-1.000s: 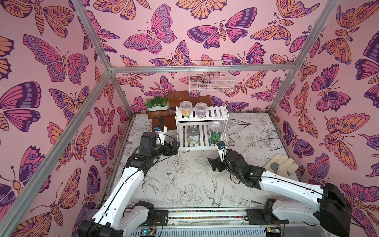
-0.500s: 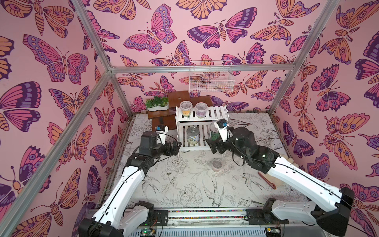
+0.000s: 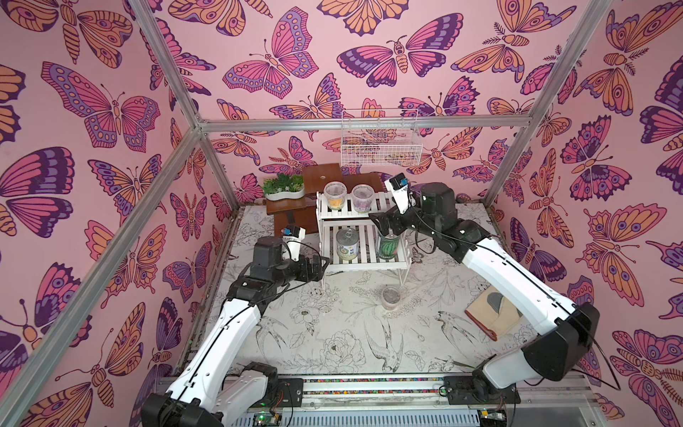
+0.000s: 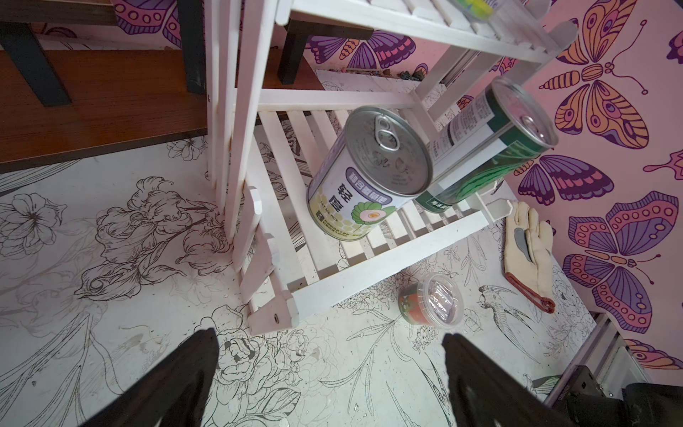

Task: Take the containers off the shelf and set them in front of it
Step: 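Pick up a container from the shelf.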

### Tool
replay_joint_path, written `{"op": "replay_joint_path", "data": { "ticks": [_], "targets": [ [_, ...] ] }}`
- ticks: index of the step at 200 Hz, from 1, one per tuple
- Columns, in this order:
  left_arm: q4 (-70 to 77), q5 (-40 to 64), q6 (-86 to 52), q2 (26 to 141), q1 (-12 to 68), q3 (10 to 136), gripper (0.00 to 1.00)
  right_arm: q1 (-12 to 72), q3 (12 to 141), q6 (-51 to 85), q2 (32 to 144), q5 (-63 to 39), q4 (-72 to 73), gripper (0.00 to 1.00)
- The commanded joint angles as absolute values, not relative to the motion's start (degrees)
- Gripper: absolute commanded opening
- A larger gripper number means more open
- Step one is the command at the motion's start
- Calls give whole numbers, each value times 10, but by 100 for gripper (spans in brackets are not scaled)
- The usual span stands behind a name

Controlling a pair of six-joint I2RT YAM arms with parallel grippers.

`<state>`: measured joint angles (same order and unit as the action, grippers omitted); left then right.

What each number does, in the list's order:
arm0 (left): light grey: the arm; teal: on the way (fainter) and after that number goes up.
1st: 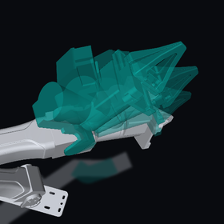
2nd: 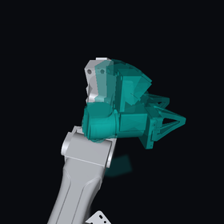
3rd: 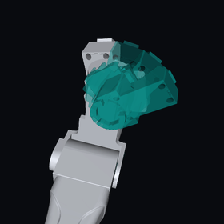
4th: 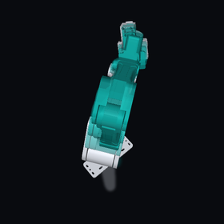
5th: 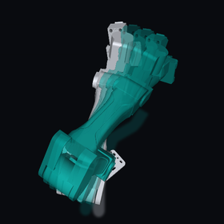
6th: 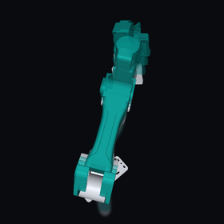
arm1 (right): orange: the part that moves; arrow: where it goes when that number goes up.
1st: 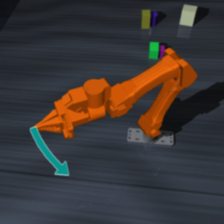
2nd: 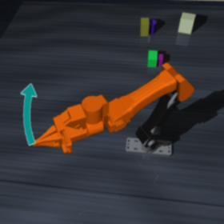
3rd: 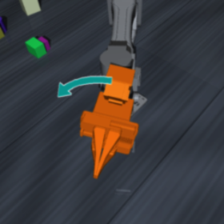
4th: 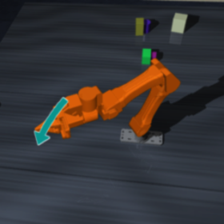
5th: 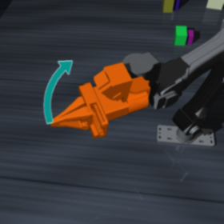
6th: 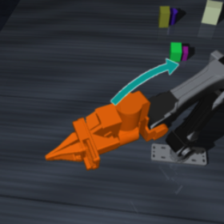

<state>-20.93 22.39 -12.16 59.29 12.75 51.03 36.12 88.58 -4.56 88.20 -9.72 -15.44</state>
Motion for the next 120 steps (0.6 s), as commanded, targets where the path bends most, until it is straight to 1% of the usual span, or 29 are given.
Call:
{"op": "replay_joint_path", "data": {
  "ticks": [1,53,120],
  "targets": [
    [-210,238,-111,595,122,512,100,359,926,-49,917,-143,-138,99],
    [-210,239,-109,592,119,510,100,356,976,-37,978,-147,-121,99],
    [-212,238,-109,593,114,510,100,348,996,-7,1025,-150,-73,99]
  ]
}}
